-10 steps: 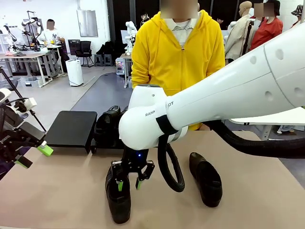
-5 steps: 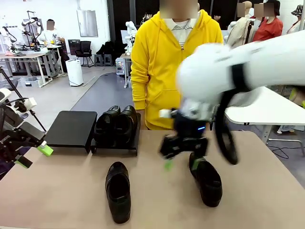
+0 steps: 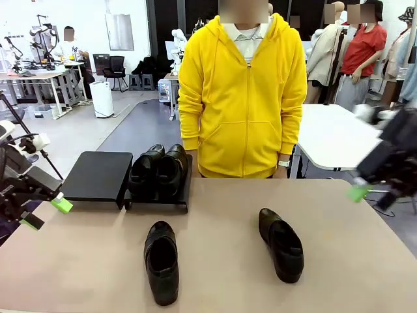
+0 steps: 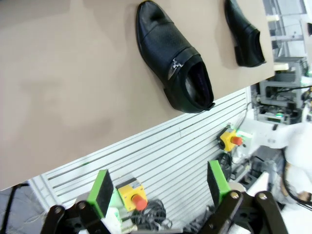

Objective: Organize the shoes by placing them on the stand.
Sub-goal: Pick up one Shoe and place it in the middle of the table, then place the Shoe from the middle of the table onto the Shoes Stand.

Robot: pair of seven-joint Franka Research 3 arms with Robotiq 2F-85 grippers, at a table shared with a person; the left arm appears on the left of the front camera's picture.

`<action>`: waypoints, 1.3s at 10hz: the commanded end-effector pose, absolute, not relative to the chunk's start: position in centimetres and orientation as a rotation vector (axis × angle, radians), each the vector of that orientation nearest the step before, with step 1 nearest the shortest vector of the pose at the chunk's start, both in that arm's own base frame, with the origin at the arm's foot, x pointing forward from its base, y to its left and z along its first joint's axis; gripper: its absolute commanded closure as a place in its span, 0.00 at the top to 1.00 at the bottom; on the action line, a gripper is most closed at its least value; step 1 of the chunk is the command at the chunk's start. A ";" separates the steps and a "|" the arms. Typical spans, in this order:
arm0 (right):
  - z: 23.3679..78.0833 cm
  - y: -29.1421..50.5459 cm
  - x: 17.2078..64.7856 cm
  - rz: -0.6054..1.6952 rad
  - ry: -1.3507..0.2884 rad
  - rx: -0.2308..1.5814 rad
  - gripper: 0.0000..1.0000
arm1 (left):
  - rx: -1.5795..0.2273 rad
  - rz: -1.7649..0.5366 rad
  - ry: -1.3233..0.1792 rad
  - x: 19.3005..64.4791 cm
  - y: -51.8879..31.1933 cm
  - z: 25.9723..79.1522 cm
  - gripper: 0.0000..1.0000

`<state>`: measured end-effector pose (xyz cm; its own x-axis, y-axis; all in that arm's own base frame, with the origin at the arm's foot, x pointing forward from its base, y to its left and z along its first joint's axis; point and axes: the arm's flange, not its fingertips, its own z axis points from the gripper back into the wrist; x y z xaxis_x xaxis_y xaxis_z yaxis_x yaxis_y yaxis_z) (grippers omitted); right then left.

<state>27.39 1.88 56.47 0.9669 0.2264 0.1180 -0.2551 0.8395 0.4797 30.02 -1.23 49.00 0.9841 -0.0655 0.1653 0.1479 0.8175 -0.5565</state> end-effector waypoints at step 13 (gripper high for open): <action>55.9 -3.8 24.9 0.198 -0.172 0.572 1.00 | -0.603 -0.114 -0.141 30.0 -1.2 49.0 1.00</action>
